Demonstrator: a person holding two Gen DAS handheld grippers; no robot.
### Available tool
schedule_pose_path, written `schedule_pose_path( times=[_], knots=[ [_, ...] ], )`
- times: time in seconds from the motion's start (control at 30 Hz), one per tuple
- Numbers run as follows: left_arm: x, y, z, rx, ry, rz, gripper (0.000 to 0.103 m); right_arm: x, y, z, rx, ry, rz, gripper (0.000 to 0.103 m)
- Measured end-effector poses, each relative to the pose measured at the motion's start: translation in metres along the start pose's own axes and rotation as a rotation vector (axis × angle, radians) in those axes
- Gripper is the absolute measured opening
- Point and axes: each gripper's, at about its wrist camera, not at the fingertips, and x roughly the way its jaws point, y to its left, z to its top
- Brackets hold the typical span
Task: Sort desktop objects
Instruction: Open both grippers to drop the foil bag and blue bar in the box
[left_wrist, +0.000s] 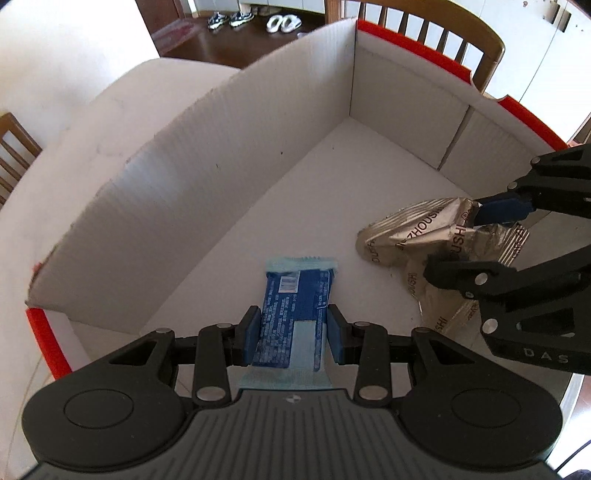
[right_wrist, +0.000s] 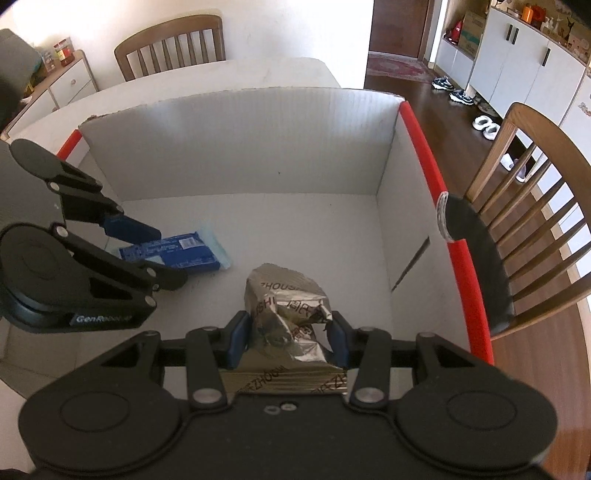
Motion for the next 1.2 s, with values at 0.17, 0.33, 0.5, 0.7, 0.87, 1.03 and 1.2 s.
schedule_pose_path(
  times=[0.17,0.33,0.5,0.7,0.87,1.03,1.2],
  knots=[
    [0.003,0.002,-0.001,-0.008,0.024,-0.009,0.036,0.000,-0.001,-0.003,0.000,-0.001,-0.005,0.047],
    [0.004,-0.003,0.000,-0.020,0.019,-0.025,0.036,-0.002,-0.004,0.001,0.001,0.001,-0.011,0.050],
    [-0.005,-0.003,-0.003,-0.033,-0.007,-0.026,0.036,-0.014,-0.007,0.004,-0.004,-0.036,-0.013,0.060],
    [-0.024,-0.003,-0.009,-0.058,-0.060,-0.033,0.036,-0.031,-0.004,0.004,-0.012,-0.079,0.000,0.067],
    [-0.043,-0.003,-0.016,-0.078,-0.103,-0.036,0.036,-0.051,-0.003,0.002,-0.004,-0.132,0.016,0.081],
    [-0.062,0.005,-0.026,-0.097,-0.145,-0.041,0.036,-0.070,-0.003,0.003,0.022,-0.163,0.048,0.086],
    [-0.080,0.006,-0.039,-0.117,-0.194,-0.046,0.036,-0.083,0.002,-0.002,0.031,-0.183,0.050,0.088]
  ],
)
